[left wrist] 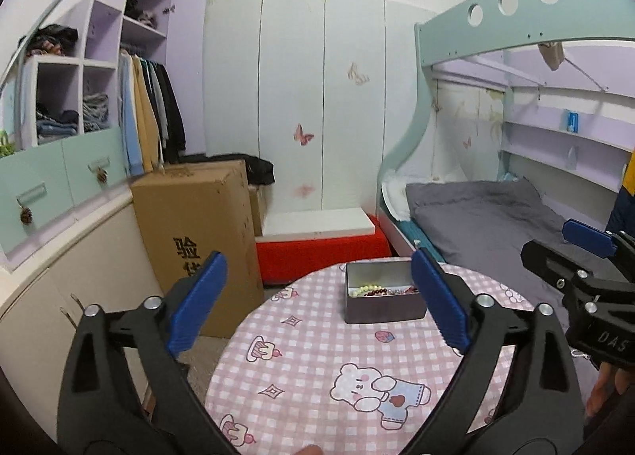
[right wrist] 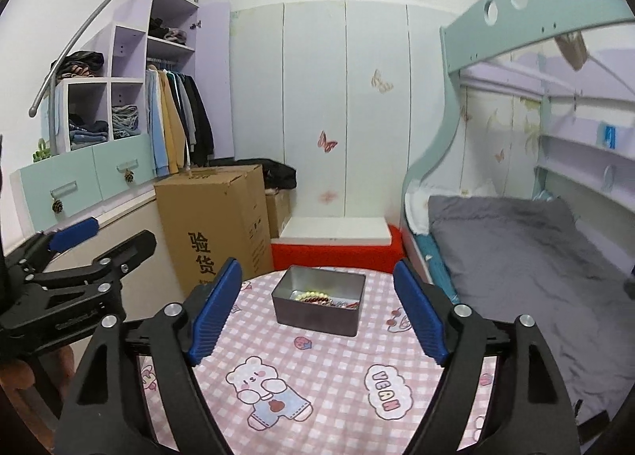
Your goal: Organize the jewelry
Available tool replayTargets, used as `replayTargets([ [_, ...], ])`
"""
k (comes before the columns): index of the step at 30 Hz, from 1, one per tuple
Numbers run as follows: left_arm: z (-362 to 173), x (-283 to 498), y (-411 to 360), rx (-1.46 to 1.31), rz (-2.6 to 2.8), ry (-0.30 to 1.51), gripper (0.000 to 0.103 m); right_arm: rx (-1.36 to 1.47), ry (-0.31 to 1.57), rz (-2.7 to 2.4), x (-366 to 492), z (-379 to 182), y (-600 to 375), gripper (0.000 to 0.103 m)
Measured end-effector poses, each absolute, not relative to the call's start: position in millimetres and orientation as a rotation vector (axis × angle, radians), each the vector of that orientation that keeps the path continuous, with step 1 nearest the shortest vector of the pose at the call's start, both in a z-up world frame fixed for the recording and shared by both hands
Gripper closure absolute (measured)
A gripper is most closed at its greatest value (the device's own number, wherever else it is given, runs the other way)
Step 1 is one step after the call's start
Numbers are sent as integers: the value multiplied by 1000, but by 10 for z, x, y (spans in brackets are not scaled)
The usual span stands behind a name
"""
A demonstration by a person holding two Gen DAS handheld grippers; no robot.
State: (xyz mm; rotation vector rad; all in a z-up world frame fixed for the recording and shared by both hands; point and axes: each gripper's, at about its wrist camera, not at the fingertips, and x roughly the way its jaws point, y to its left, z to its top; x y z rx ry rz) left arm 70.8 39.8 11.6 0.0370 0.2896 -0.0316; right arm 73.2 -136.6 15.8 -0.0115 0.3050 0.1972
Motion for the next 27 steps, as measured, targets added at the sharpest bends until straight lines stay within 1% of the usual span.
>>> replayTargets([
  [3, 145, 598, 392, 32, -28, 276, 8, -14, 282, 185, 655, 179, -1387, 22],
  [5, 166, 527, 398, 25, -23, 265, 8, -20, 259, 171, 588, 199, -1389, 16],
  [8, 185, 446, 405, 19, -3, 245, 8, -39, 227, 146, 493, 210, -1380, 10],
  [10, 197, 381, 387, 17, 7, 232, 7, -42, 210, 141, 443, 212, -1385, 9],
  [27, 234, 193, 262, 48, -4, 196, 7, -51, 198, 126, 334, 165, -1425, 8],
])
